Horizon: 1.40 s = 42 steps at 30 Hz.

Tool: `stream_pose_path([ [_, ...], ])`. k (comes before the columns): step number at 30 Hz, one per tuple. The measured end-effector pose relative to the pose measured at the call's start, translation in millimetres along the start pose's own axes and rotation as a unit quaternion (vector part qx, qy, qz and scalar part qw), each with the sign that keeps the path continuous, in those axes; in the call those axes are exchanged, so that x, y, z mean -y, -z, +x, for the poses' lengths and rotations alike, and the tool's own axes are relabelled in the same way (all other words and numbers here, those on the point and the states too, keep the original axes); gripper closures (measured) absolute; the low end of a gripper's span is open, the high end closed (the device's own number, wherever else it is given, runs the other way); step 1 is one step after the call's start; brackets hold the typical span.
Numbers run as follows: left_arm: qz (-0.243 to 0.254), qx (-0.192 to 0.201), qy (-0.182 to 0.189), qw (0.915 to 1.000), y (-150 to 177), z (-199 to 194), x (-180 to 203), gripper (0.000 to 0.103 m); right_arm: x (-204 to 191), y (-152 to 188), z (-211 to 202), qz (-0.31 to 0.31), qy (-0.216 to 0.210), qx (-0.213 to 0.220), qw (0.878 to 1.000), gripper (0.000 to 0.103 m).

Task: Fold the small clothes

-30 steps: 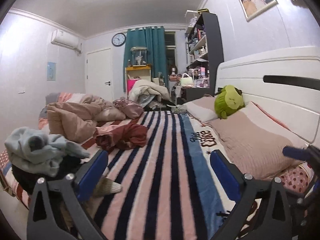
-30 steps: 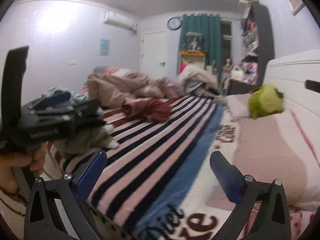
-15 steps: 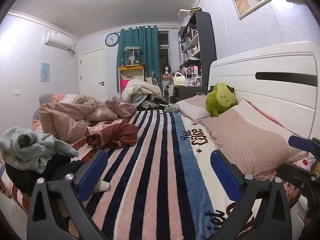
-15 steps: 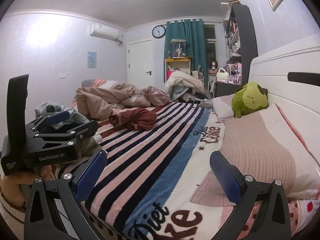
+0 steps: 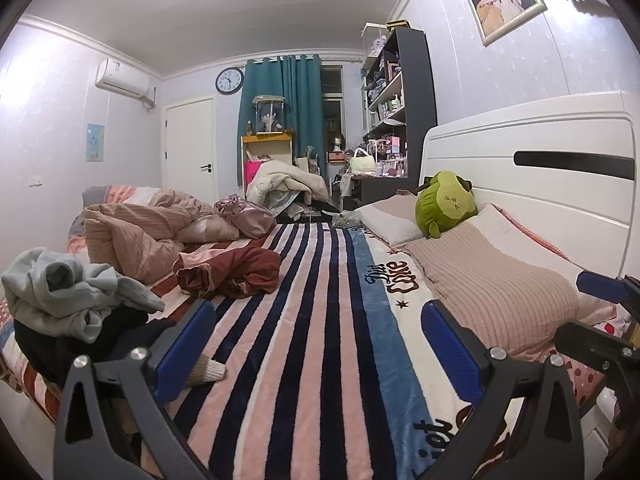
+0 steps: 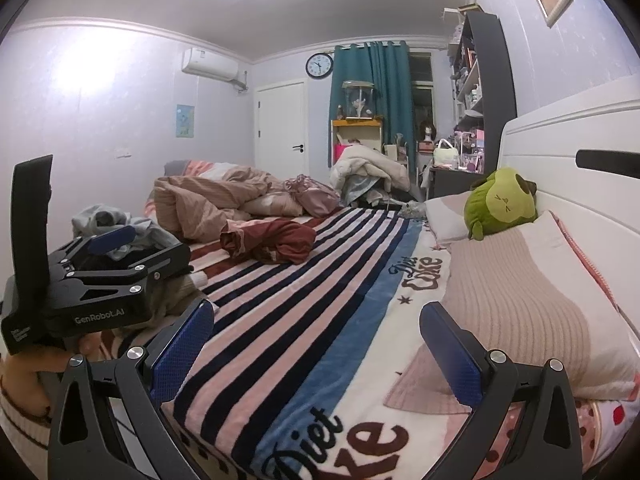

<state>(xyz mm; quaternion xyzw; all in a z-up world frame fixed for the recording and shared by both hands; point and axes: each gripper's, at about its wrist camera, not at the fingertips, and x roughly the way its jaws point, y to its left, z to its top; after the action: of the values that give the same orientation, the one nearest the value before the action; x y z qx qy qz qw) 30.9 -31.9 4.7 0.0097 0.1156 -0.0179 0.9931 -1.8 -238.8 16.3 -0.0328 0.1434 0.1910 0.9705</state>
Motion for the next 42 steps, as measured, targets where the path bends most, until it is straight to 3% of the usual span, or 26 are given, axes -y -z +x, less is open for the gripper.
stream_pose_path([
  [42, -0.004, -0.001, 0.01, 0.9999, 3, -1, -8, 0.001, -16, -6, 0, 0.005, -0.007, 0.003, 1.0, 0.0],
])
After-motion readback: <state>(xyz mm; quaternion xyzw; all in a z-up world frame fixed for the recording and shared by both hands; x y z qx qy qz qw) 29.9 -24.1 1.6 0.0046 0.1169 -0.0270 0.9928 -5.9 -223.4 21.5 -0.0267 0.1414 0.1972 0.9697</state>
